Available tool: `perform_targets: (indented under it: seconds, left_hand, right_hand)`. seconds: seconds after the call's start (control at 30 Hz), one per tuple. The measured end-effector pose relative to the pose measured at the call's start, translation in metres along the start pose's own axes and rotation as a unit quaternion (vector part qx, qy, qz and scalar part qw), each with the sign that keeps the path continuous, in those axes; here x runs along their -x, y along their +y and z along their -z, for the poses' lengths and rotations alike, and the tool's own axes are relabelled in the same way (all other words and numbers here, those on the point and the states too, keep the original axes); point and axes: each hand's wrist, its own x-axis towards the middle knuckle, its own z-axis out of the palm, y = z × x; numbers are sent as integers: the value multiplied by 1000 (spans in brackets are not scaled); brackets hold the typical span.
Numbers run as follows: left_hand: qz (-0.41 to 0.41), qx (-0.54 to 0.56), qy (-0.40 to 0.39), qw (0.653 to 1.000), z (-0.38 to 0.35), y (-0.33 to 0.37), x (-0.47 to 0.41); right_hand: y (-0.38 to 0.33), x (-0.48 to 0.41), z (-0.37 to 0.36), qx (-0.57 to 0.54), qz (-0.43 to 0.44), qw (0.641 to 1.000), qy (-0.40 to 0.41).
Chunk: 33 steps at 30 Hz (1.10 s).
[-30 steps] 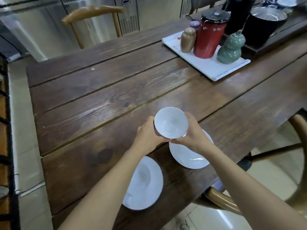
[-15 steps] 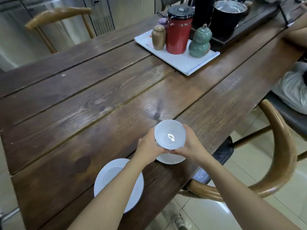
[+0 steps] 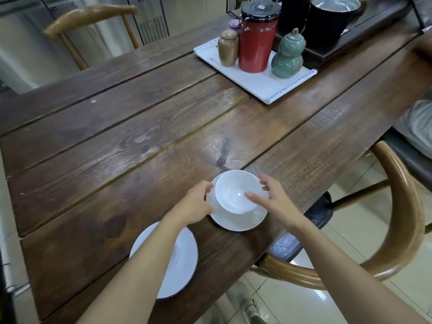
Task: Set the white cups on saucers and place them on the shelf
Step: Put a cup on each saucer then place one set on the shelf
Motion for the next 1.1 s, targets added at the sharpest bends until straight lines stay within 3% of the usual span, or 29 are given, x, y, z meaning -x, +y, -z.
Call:
perform_targets:
  seconds: [0.13,0.3,0.43,0.6,0.8,1.1]
  left_hand:
    - [83,193,111,971,13,9,2]
    - [195,284,-3,939,7,13,5]
    - [219,374,-22,901,1,8,3]
    - [216,406,4,888,-9,4,1]
    - [189,388,53,900,-12,11,10]
    - [98,422,235,870,37,21,73]
  right_hand:
    - [1,-7,7,-61,-84,989,108]
    - [5,-14,11,-81,-153,982,76]
    - [5,-18,13,-134,-165,977,20]
    - [5,-20,14,-125,-167,978,18]
    - [-3,-23,20,-122,-151,981,20]
    - [-88,-27,-5,-96,-4,994,-55]
